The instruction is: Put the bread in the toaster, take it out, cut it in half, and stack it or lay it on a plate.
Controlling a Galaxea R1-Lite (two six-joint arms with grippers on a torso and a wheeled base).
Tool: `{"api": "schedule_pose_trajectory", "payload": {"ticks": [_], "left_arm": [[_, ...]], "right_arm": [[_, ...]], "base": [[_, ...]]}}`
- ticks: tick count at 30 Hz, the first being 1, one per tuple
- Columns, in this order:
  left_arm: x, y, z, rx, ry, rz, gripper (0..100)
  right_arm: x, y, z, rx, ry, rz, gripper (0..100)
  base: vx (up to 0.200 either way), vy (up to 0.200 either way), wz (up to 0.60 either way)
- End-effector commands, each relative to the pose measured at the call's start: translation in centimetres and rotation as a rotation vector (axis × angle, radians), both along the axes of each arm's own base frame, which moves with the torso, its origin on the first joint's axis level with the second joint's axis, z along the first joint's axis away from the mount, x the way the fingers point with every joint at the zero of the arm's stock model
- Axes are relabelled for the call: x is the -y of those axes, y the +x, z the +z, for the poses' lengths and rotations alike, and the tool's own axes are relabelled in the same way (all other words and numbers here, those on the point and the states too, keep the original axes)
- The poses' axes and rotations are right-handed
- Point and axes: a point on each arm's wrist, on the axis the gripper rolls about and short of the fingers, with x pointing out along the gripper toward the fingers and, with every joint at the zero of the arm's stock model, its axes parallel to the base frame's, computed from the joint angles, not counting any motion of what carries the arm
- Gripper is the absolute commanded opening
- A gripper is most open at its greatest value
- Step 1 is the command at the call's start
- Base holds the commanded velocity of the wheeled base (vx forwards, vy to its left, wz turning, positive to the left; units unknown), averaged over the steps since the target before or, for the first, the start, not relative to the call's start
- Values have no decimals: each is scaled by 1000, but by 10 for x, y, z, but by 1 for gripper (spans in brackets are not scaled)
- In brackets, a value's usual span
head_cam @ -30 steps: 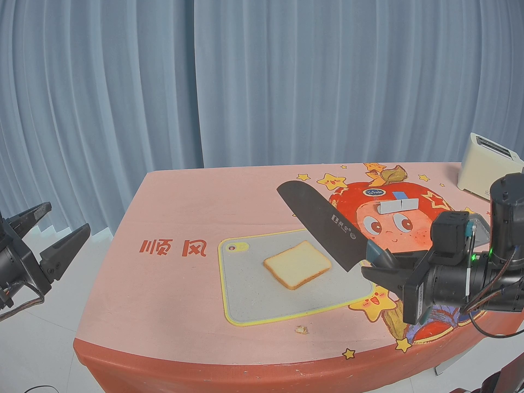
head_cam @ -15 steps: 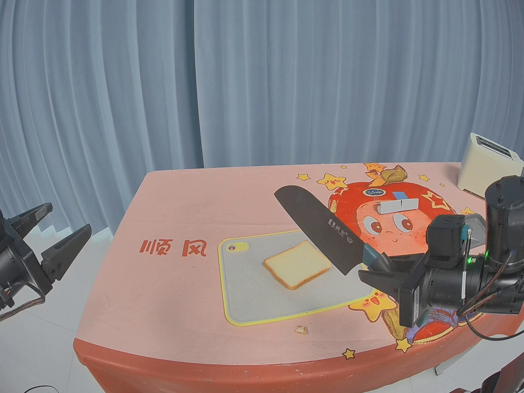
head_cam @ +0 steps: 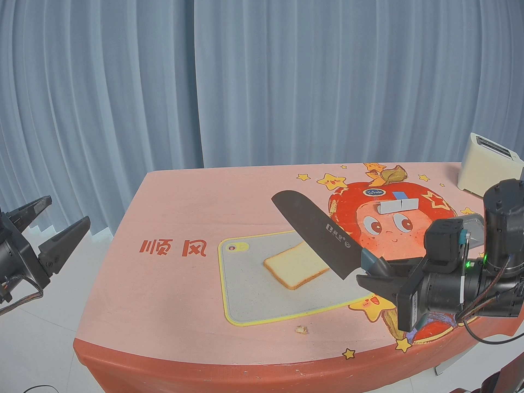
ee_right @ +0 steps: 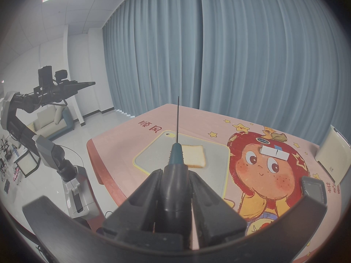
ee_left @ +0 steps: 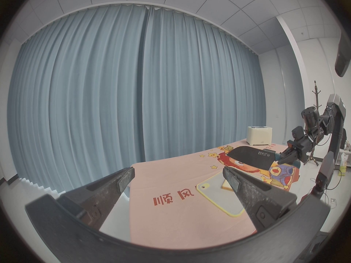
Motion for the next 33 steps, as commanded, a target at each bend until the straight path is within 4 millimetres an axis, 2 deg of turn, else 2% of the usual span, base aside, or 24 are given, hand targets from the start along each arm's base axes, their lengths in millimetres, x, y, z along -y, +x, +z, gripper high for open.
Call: {"api": "schedule_pose_trajectory", "payload": {"ticks": [1,12,18,28,33], "left_arm": [[2,9,2,-16,-23,-4,100],[18,50,1,41,-68,-77,100],[29,72,10,39,-62,-110,100],[41,90,16,27,-43,-144,100],[53,97,13,31,36,-190,100]], "right_arm": [[-1,0,-1,-5,-5,2,0],[-1,2,-2,-5,-9,-4,0],[-2,2,-2,-5,-9,-4,0],[-2,0,-2,-7,-11,1,0],[-5,-4,-4,-5,-27,7,0]], "base": [[0,0,0],[0,0,0],[0,0,0],[0,0,0],[0,0,0]]}}
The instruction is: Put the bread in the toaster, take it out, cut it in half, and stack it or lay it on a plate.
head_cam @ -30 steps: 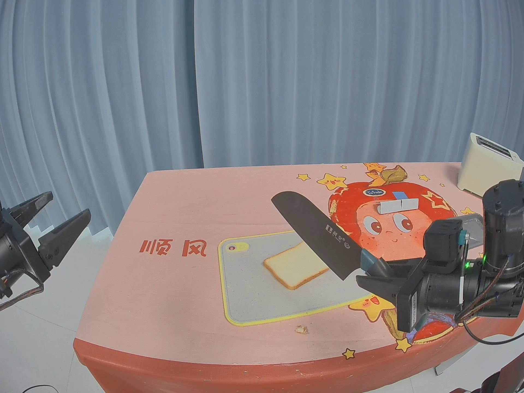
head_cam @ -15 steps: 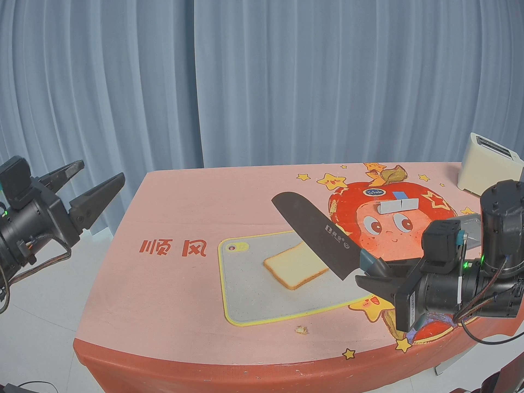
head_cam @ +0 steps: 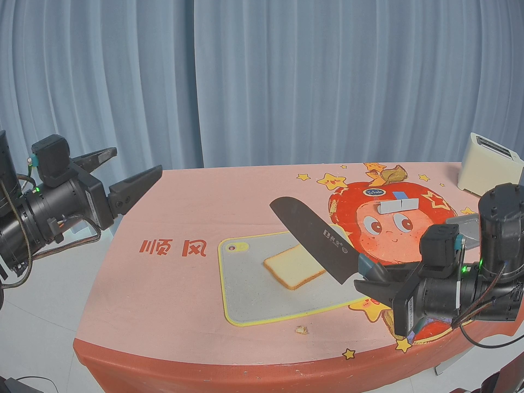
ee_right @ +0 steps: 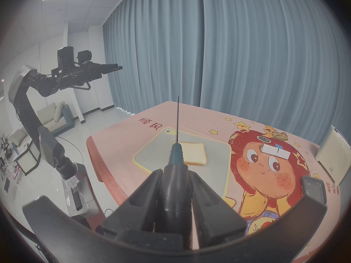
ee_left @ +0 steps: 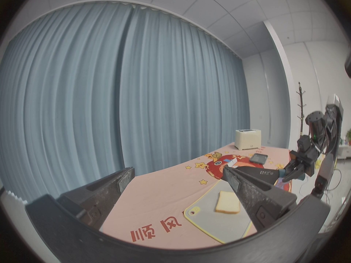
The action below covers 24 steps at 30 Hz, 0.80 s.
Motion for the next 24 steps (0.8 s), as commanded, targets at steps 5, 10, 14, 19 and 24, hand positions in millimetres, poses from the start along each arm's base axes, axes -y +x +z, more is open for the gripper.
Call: {"api": "schedule_pose_trajectory", "payload": {"ticks": [5,10,14,19,24], "left_arm": [[20,15,-12,-39,58,-65,100],[35,28,-20,-72,71,-105,100],[43,41,-20,-73,72,-111,100],[52,49,-20,-73,73,-127,100],[60,51,-24,-87,78,-148,100]], "right_arm": [[-2,-2,-1,1,-14,1,0],[-2,-1,-6,-8,-27,-3,0],[-2,-1,-7,-11,-35,-3,0],[-1,-2,-10,-16,-43,-5,0],[-3,0,-14,-28,-55,-5,0]], "base": [[0,0,0],[0,0,0],[0,0,0],[0,0,0],[0,0,0]]}}
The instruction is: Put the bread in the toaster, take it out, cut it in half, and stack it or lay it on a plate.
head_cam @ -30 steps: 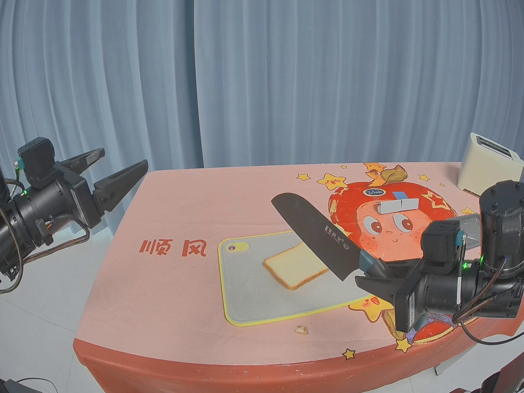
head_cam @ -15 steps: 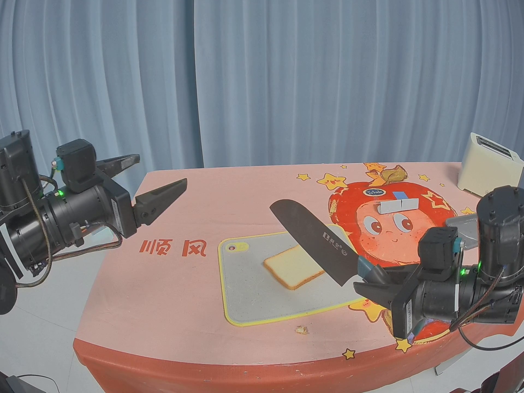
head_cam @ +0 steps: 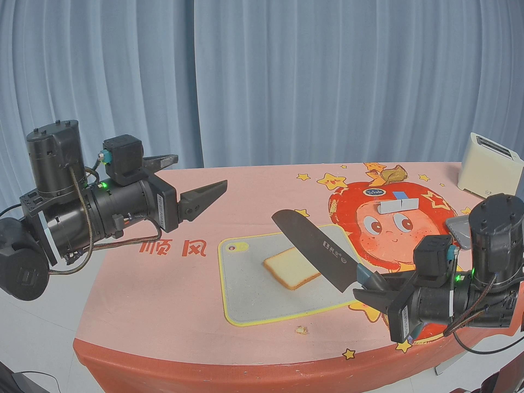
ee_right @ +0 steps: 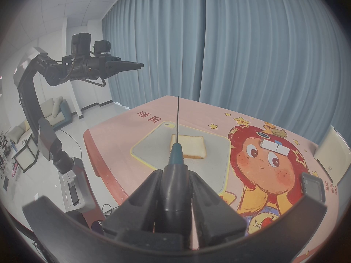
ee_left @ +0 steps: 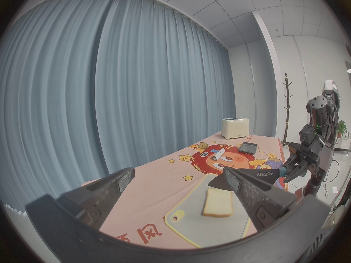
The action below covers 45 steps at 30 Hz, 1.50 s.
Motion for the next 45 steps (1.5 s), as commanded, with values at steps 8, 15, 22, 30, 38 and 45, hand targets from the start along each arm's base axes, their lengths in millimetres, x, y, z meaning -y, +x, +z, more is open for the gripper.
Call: {"api": "schedule_pose_trajectory", "payload": {"ticks": [8,15,22,30,38,45], "left_arm": [[14,8,-19,-23,38,-33,100],[16,9,-21,-28,41,-37,0],[24,13,-15,-9,31,-58,0],[33,20,-10,10,23,-76,0],[37,26,-13,0,26,-81,0],[38,28,-15,-5,29,-81,0]], "right_arm": [[-1,2,-5,-14,-16,-1,0],[-1,2,-4,-12,-14,-1,0],[-1,2,-4,-12,-14,-1,0],[-1,1,-5,-13,-15,-1,0],[-2,1,-6,-16,-19,3,0],[-2,0,-7,-17,-22,3,0]], "base": [[0,0,0],[0,0,0],[0,0,0],[0,0,0],[0,0,0],[0,0,0]]}}
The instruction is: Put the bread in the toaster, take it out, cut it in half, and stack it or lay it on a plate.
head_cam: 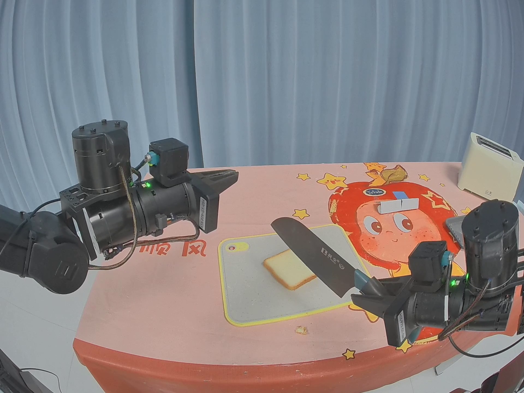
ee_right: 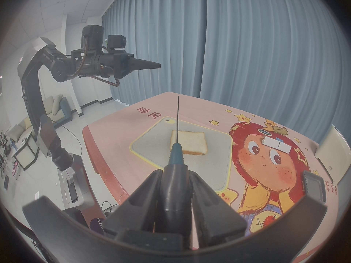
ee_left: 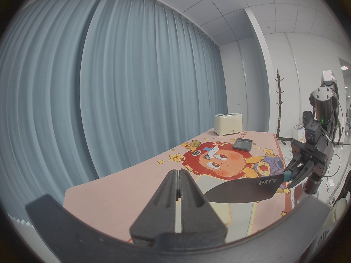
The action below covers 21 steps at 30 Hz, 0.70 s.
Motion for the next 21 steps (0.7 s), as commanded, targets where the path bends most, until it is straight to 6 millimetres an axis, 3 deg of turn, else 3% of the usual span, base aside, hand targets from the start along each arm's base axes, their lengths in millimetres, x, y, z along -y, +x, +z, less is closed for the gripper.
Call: {"api": "schedule_pose_trajectory", "payload": {"ticks": [1,11,21], "left_arm": [[1,2,0,1,-1,-1,0],[6,11,-5,-8,4,-1,0],[11,7,-11,-28,9,-26,0]], "right_arm": [[0,0,-1,-3,-4,1,0],[-1,1,-2,-5,-9,2,0],[-3,2,-5,-11,-16,1,0]], "base": [[0,0,0],[0,0,0],[0,0,0]]}}
